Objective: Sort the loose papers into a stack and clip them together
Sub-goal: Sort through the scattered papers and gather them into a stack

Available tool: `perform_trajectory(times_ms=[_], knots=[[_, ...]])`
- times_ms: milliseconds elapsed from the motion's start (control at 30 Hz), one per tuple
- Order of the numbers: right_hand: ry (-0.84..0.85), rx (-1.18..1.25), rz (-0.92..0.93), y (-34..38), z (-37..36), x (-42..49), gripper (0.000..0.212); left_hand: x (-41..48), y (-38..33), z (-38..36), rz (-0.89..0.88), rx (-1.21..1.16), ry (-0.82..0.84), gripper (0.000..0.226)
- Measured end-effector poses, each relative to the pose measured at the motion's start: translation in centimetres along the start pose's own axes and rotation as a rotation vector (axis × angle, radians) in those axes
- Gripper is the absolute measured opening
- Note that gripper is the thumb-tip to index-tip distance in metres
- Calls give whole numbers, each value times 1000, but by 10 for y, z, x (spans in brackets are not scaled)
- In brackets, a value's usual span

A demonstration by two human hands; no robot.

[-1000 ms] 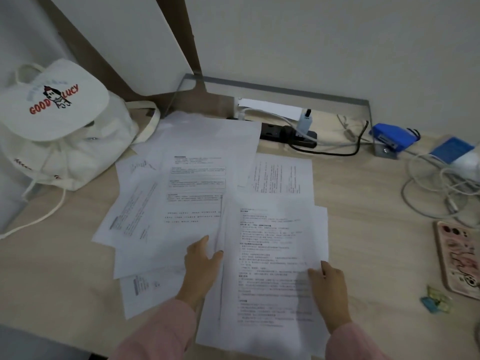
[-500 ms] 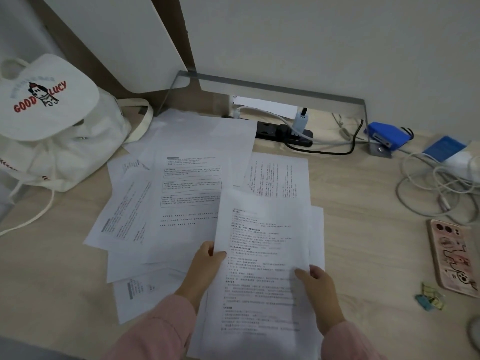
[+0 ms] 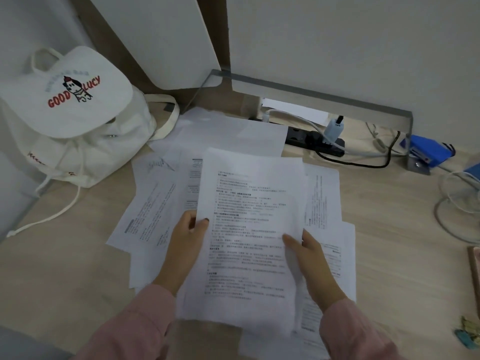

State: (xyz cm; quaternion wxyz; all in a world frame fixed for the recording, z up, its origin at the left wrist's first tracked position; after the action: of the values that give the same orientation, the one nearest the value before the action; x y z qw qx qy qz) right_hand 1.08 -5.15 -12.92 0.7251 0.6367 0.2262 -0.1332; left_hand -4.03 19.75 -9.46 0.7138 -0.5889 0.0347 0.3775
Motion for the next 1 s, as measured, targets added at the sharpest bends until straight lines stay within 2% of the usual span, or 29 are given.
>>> perform_trajectory(times_ms=[133,233,300,400,533,567,633,700,767,833,933,1000], knots=[[-6,-48,29,19,-41,30,21,38,-1,28,15,33,-67,6],[-67,-175,14,19,-56,49,10,67,11,36,76,65,-43,13],[-118,-266,9,15,-60,59,15,80,21,36,127,65,-8,17],[-195,-352,-9,5,-58,68,20,95,35,37,154,90,7,33],[-215,-292,-56,4,-57,69,9,105,47,35,236,31,70,52],[-225,-255,-67,5,-56,68,18,102,47,33,271,3,96,49],[-249,-201,-81,5,-53,66,29,94,43,24,290,-40,187,28],[-240,-194,-97,4,-50,63,26,86,33,15,264,-53,257,18],[-191,-207,-118,3,-49,57,18,78,22,8,207,-70,293,23],[-169,-174,-115,5,-43,50,21,70,8,2,153,-85,297,26],[-182,-71,-25,30,-23,34,17,52,-27,-3,59,-161,300,23],[-187,23,88,60,-7,18,23,39,-58,-7,-54,-201,301,25]])
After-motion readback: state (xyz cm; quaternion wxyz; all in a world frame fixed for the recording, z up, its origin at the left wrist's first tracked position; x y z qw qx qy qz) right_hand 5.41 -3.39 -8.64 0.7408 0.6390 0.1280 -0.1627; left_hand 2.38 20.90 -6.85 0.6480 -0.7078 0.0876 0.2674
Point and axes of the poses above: each hand's wrist, its own x-axis towards the middle knuckle, its own z-axis out of the back of the hand, y = z × x, the point moved 10 cm from there along x, towards the middle knuckle, and after that the axes turned 6 degrees about z, right-handed, at the moved point
